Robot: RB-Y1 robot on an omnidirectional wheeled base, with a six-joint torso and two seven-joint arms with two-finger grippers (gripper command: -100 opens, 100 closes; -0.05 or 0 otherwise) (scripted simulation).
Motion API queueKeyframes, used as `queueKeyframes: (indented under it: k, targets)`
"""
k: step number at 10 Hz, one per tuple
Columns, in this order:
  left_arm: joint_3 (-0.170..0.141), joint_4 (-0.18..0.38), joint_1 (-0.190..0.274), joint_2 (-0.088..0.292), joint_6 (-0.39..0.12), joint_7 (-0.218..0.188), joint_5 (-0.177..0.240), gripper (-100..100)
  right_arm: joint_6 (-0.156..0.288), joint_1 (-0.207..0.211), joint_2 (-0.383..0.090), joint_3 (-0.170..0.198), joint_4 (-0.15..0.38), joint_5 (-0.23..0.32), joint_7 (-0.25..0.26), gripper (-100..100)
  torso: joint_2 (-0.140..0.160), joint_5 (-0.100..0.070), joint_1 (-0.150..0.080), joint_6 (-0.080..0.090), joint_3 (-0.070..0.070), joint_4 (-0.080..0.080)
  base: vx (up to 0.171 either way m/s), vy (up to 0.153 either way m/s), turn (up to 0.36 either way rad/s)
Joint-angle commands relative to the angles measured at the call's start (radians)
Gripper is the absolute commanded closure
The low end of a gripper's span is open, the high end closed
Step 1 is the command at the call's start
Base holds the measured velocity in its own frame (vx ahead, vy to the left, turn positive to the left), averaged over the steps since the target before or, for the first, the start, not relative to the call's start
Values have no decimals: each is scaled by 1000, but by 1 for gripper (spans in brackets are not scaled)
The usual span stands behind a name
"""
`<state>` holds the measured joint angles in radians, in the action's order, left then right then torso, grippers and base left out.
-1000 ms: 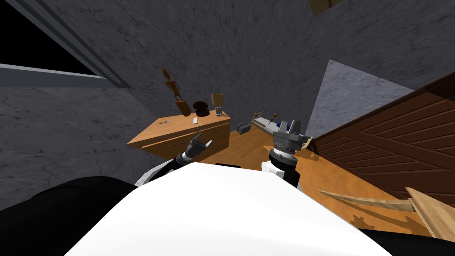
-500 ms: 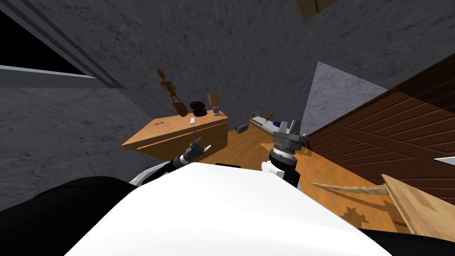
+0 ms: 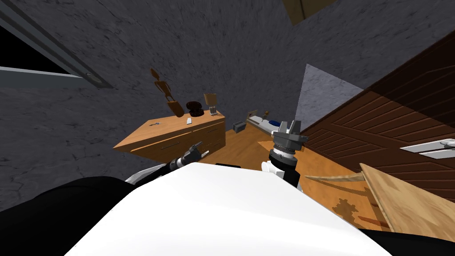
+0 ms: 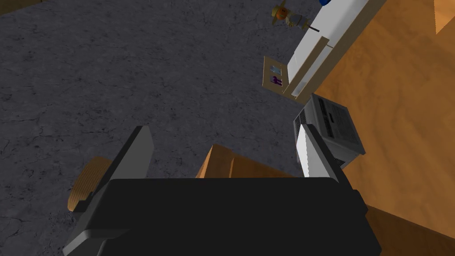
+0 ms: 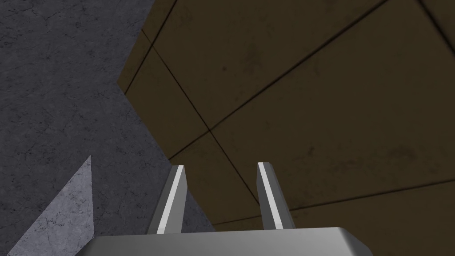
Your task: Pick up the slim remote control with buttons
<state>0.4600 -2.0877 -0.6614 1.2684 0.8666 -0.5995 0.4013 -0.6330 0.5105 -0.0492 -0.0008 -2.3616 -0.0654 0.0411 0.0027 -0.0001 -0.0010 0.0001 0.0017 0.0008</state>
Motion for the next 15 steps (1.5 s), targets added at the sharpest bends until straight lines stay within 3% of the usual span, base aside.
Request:
queueKeyframes:
  k: [1,3,4,6,7,9,10,12,13,15]
  targets:
    - [13,10,-24,50,17,-17,13,-100,0,0,0,0,0,0,0,0,0,0,0,0,0,0,-40,-47,-103]
    - [13,10,-24,94,17,-17,13,-100,0,0,0,0,0,0,0,0,-1,0,1,-1,0,0,-7,-15,24]
    - [54,45,-43,133,36,-53,35,-100,0,0,0,0,0,0,0,0,-2,0,2,-1,-1,0,-23,-46,-200]
    - [54,45,-43,187,36,-53,35,-100,0,0,0,0,0,0,0,0,-1,0,0,-1,0,0,-28,-29,-55]
    - [95,82,-64,227,55,-86,57,-100,0,0,0,0,0,0,0,0,-1,0,2,-1,0,0,-25,-38,-181]
    - [95,82,-64,278,55,-86,57,-100,0,0,0,0,0,0,0,0,-1,0,1,-1,0,0,-22,-29,-51]
    - [135,119,-85,317,73,-117,78,-100,0,0,0,0,0,0,0,0,-1,0,2,-1,-1,0,-18,-36,-204]
    - [135,119,-85,368,73,-117,78,-100,0,0,0,0,0,0,0,0,-1,0,1,-1,-1,0,-13,-22,-41]
    - [174,158,-108,397,89,-146,100,-100,0,0,0,0,0,0,0,0,-2,0,2,-1,-1,0,-3,-29,-149]
    - [174,158,-108,448,89,-146,100,-100,0,0,0,0,0,0,0,0,-2,0,2,-1,-1,0,-4,-16,-72]
